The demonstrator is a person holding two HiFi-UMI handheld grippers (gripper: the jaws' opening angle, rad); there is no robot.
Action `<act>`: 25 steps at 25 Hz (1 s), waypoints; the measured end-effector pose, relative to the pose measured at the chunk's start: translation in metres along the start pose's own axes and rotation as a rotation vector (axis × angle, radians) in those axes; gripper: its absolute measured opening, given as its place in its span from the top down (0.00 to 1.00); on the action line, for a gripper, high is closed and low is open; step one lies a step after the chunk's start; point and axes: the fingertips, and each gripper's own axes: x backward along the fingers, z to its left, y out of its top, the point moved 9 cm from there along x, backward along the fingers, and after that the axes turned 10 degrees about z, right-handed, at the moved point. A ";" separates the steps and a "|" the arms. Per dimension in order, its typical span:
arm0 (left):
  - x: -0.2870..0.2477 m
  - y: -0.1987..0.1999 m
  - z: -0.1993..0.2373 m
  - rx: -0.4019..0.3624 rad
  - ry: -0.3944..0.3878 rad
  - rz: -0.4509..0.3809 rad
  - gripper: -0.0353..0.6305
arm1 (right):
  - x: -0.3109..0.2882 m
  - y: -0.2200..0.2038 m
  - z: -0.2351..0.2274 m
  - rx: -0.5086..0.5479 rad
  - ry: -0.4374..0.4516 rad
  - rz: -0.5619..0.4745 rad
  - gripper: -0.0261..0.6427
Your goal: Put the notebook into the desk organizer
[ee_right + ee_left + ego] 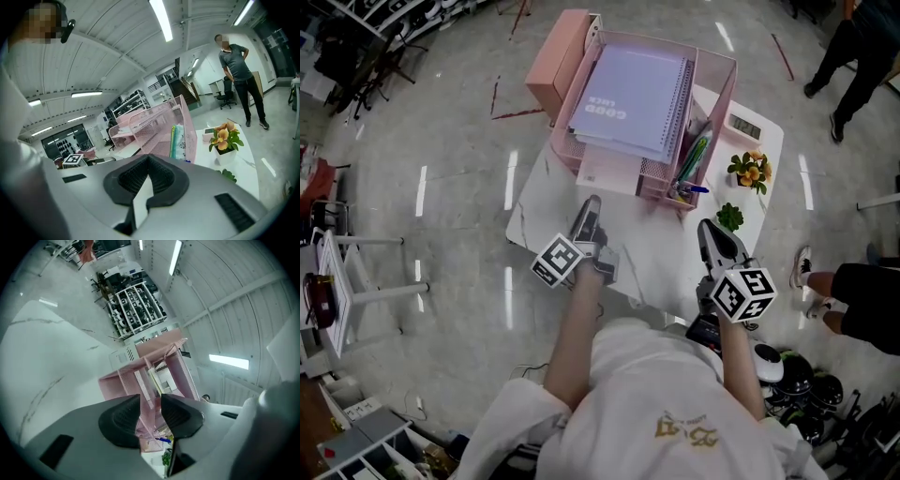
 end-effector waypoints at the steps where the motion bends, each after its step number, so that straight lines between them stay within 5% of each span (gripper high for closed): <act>1: 0.005 -0.001 -0.003 -0.042 0.011 0.003 0.74 | 0.000 0.001 0.002 0.002 0.008 -0.004 0.94; 7: 0.029 -0.005 -0.036 -0.293 0.025 0.010 0.92 | 0.002 0.007 0.020 0.011 0.065 -0.029 0.94; 16: 0.058 -0.010 -0.078 -0.524 0.002 0.036 0.92 | 0.012 0.013 0.048 0.086 0.108 -0.051 0.95; 25: 0.079 -0.013 -0.087 -0.608 0.021 0.042 0.92 | 0.017 0.014 0.062 0.142 0.099 -0.062 0.95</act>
